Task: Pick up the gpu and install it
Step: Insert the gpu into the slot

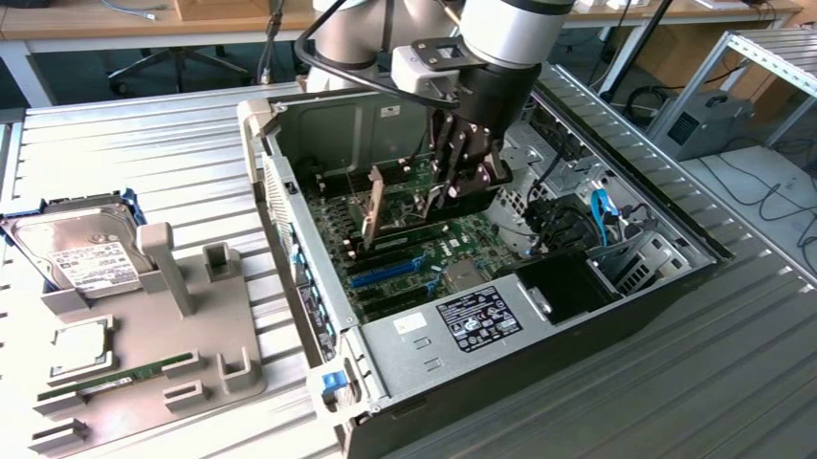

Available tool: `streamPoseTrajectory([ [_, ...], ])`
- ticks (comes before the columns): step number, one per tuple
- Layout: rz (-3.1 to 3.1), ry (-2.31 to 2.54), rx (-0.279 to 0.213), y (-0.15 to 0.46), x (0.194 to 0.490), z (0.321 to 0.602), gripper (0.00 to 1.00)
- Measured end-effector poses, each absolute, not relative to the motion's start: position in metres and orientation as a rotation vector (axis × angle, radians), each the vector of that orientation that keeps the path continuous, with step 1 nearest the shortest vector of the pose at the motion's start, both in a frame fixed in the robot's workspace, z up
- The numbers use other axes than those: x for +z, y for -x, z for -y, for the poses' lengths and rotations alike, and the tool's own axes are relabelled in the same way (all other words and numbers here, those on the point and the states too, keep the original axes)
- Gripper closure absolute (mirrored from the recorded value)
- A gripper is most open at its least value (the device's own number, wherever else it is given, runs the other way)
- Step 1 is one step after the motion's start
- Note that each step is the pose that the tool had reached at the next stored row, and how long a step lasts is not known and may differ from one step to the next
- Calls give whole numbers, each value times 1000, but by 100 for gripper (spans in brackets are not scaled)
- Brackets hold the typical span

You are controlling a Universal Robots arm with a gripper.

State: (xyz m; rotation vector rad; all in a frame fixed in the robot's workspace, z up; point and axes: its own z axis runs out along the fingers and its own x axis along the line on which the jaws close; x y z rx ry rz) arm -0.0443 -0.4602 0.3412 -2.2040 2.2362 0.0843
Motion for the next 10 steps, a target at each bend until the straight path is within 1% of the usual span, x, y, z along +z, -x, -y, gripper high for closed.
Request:
streamPoseTrajectory([
  [10,-2236,2204,84,44,339,461,74],
])
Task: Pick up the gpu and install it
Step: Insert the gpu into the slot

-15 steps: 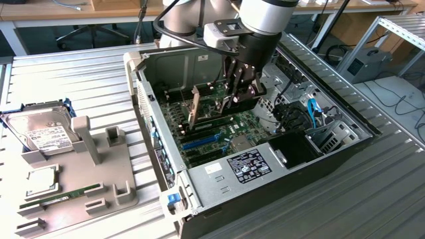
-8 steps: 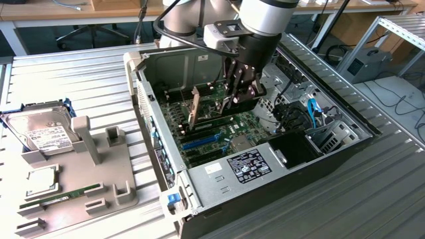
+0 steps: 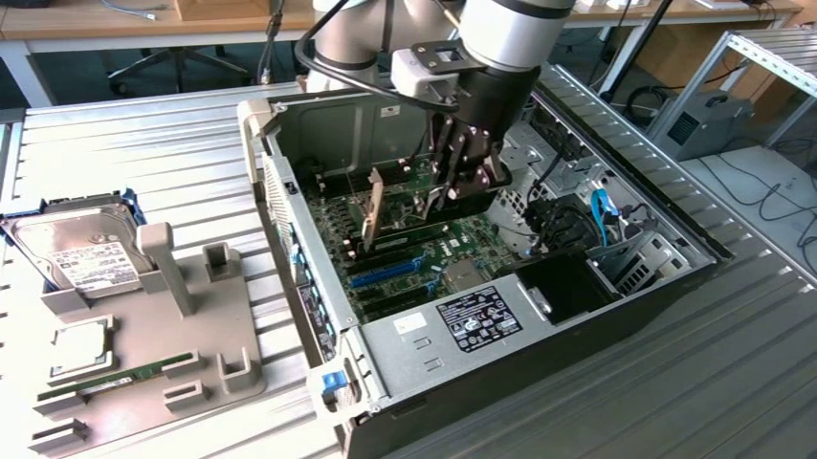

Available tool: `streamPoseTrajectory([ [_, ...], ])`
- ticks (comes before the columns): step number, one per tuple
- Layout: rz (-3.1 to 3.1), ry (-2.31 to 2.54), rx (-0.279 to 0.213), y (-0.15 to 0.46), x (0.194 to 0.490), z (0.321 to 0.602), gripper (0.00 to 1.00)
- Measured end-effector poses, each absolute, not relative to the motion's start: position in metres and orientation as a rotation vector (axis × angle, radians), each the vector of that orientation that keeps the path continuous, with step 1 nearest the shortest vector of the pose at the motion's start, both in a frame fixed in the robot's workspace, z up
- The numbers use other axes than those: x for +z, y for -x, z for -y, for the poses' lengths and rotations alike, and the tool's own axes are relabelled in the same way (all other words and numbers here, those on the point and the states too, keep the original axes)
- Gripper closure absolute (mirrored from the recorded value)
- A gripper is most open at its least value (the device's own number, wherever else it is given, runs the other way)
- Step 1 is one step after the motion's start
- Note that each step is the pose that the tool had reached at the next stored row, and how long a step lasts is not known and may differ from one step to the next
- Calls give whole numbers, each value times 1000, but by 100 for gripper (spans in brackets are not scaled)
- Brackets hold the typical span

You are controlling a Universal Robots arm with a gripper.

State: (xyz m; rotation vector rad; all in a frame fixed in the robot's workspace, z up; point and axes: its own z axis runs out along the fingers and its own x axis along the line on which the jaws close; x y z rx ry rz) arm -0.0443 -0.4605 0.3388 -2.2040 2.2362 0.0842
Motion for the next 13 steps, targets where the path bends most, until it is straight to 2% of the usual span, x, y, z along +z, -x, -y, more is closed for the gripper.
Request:
streamPoseTrajectory([
  [13,-2236,2204,84,44,335,461,74],
])
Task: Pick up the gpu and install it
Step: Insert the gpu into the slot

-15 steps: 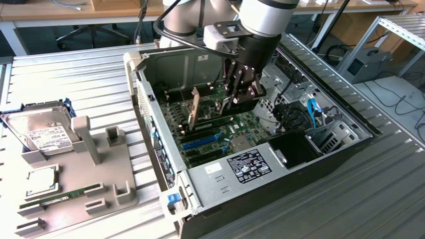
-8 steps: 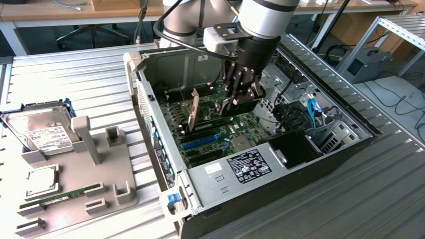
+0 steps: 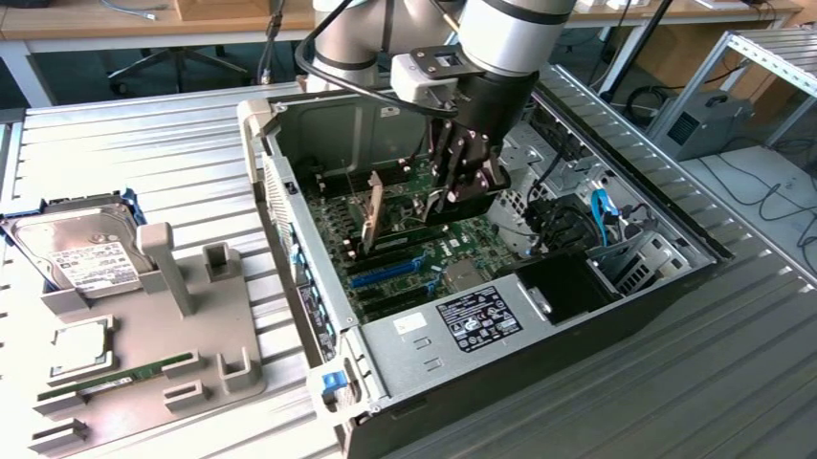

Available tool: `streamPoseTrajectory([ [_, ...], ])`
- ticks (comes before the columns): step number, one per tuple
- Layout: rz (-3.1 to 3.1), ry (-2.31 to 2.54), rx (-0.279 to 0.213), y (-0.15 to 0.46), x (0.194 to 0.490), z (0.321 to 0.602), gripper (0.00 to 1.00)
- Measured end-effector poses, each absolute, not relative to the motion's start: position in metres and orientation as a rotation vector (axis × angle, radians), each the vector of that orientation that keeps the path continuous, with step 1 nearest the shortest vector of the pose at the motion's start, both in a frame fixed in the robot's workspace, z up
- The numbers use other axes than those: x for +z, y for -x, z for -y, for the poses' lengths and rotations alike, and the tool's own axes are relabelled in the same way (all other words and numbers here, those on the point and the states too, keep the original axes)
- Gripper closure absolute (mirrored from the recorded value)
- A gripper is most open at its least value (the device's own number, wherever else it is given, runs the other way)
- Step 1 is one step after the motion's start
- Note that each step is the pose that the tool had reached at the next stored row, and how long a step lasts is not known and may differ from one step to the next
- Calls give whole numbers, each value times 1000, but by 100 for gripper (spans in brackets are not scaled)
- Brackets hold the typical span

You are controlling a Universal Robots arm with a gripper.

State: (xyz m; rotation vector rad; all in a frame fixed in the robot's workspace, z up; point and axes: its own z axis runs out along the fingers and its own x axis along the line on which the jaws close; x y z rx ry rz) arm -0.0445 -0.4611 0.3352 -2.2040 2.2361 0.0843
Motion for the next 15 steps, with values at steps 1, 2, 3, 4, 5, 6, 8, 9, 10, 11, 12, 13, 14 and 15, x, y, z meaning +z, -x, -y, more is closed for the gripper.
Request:
streamPoseTrajectory([
  [1,-2236,2204,84,44,335,461,74],
  [2,-2236,2204,84,45,334,461,74],
  [3,-2236,2204,84,45,334,461,74],
  [4,-2236,2204,84,45,334,461,74],
  [5,-2236,2204,84,45,334,461,74],
  [6,-2236,2204,84,45,334,461,74],
  [8,-2236,2204,84,45,333,461,74],
  [9,-2236,2204,84,45,333,461,74],
  [10,-2236,2204,84,45,332,461,74],
  [11,-2236,2204,84,45,332,461,74],
  [12,-2236,2204,84,45,332,461,74],
  [13,-2236,2204,84,45,332,462,74],
  [14,-2236,2204,84,45,331,462,74],
  [15,-2236,2204,84,45,331,462,74],
])
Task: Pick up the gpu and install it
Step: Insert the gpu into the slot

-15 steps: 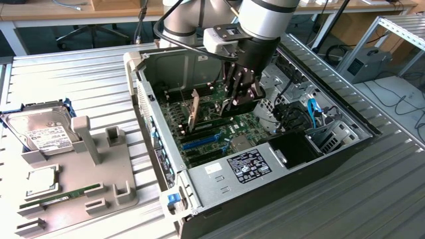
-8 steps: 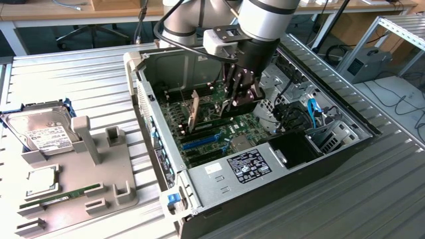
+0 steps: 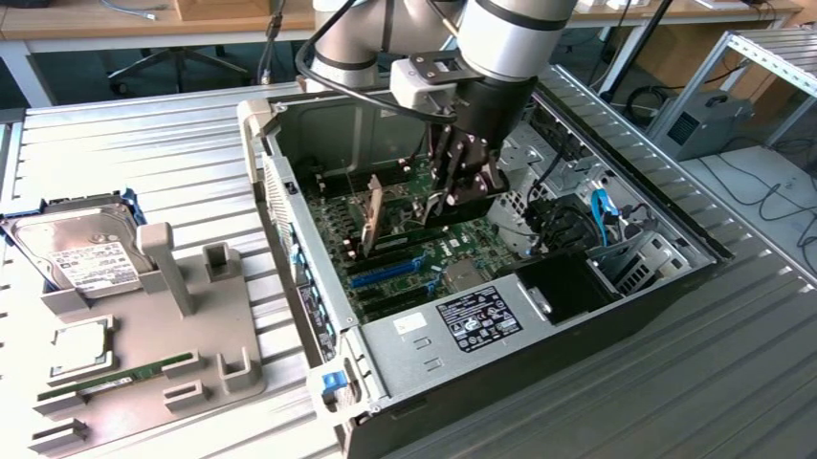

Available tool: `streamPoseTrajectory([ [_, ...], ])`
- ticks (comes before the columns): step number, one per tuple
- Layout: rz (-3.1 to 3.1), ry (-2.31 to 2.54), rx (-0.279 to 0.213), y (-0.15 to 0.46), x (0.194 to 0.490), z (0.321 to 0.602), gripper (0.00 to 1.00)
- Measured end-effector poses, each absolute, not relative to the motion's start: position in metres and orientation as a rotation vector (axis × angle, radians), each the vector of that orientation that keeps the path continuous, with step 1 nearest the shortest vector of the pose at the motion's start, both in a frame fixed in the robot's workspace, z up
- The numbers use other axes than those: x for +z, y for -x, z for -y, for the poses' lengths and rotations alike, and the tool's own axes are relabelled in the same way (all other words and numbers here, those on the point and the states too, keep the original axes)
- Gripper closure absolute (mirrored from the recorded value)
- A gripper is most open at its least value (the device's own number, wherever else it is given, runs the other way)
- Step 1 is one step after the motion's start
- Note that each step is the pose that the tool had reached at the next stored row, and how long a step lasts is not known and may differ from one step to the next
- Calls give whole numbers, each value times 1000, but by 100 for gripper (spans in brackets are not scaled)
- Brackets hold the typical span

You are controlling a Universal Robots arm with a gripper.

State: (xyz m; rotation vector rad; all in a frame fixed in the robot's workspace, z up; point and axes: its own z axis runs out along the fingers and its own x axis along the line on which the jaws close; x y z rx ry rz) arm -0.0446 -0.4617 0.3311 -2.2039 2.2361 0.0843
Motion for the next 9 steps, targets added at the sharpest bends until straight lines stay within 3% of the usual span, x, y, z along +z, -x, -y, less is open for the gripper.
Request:
streamPoseTrajectory([
  [9,-2236,2204,84,45,329,462,74],
])
